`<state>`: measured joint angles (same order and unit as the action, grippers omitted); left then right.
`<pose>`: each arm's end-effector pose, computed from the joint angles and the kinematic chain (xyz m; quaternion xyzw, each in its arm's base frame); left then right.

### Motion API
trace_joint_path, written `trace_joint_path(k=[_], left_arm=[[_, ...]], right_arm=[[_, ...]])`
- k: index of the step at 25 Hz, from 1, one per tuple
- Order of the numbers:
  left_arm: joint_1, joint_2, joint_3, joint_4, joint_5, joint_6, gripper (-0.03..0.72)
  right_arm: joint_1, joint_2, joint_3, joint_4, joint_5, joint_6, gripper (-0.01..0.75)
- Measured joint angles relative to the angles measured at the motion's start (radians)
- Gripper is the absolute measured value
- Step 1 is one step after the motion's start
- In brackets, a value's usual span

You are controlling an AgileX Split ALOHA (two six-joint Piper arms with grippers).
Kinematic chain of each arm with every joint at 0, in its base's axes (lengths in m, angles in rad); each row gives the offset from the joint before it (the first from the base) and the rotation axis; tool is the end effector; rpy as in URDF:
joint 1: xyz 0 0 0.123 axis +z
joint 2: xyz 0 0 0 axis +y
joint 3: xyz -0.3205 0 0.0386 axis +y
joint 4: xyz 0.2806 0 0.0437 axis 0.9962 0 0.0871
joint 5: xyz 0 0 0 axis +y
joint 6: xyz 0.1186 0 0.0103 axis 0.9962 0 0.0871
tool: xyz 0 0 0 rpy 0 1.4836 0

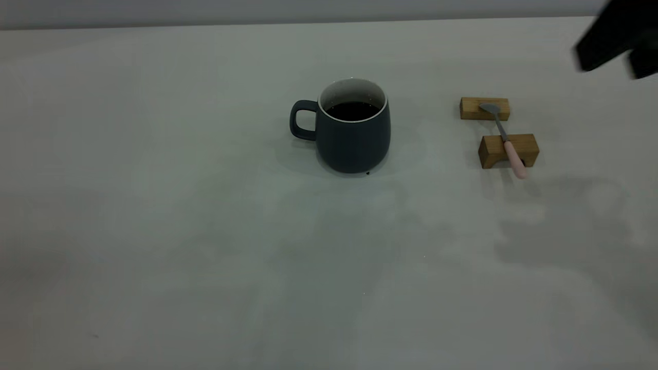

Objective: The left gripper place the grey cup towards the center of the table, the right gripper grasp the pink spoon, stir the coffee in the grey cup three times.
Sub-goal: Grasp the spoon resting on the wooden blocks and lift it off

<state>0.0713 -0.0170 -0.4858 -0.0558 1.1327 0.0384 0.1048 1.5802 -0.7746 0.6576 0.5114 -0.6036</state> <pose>0.0059 -0.0056 0.2683 -0.0122 0.8703 -0.0008 0.4923 0.3098 0.0684 0.1680 -0.0884 0.9618 0.1576 0.2058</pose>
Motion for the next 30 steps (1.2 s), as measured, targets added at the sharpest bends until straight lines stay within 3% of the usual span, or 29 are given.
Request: trace_joint_path(k=[6,16,21,30], left_arm=[[0.000,0.000,0.000,0.000,0.000,0.000,0.482],[0.000,0.000,0.000,0.000,0.000,0.000,0.482],[0.000,0.000,0.000,0.000,0.000,0.000,0.482],[0.000,0.000,0.000,0.000,0.000,0.000,0.482]], right_arm=[[0.073,0.271,-0.146,-0.041,0.005,0.064,0.580],[0.087,0.559,-0.392,-0.364,0.036,0.484,0.580],[0.087,0.645,-0.468,-0.468,0.053,0.532,0.580],[0.087,0.728,-0.515,-0.472,0.046,0.541,0.580]])
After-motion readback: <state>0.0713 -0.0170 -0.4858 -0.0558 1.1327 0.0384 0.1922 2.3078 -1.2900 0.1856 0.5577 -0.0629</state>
